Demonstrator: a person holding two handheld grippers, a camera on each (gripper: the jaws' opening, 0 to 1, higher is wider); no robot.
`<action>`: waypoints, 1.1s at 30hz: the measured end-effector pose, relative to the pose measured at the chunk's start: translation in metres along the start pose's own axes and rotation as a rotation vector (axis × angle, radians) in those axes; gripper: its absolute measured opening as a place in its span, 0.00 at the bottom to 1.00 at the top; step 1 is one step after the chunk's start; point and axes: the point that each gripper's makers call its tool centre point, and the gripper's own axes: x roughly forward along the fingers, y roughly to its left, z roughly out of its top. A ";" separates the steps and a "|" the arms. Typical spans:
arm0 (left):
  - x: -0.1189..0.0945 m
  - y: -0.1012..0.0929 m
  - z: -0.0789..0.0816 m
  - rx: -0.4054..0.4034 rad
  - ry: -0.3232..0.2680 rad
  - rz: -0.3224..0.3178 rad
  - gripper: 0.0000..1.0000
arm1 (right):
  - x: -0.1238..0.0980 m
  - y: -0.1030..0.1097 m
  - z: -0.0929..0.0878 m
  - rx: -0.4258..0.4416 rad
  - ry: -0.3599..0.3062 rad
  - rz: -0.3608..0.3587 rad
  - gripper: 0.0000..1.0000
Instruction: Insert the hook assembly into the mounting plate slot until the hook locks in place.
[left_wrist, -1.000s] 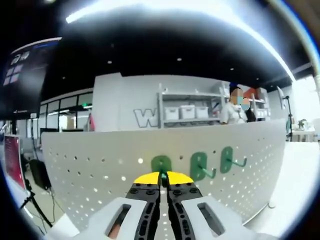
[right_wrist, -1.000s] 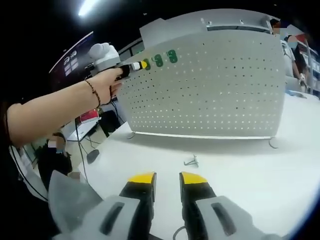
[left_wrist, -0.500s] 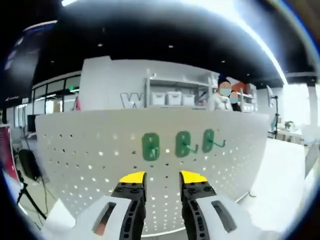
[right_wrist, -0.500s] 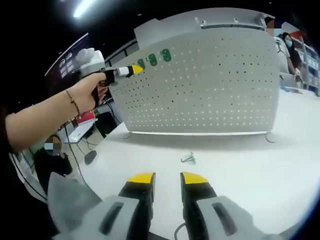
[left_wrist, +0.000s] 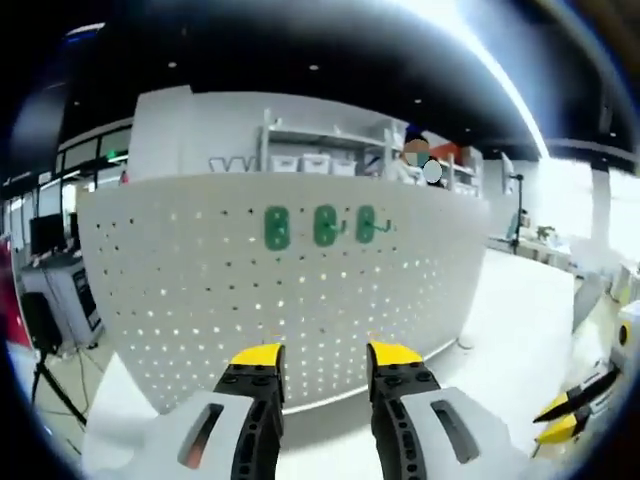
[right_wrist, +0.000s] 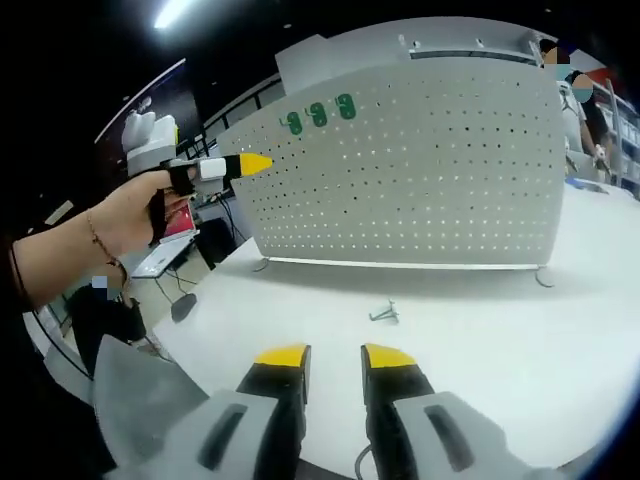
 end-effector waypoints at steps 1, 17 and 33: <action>-0.004 -0.001 -0.005 -0.006 0.013 -0.005 0.34 | 0.001 0.001 -0.002 0.002 0.002 0.000 0.18; -0.060 -0.020 -0.069 -0.054 0.196 -0.071 0.49 | 0.006 0.018 -0.021 -0.019 0.022 -0.001 0.18; -0.091 -0.037 -0.115 -0.167 0.323 -0.162 0.56 | 0.028 0.018 -0.030 -0.055 0.064 0.001 0.17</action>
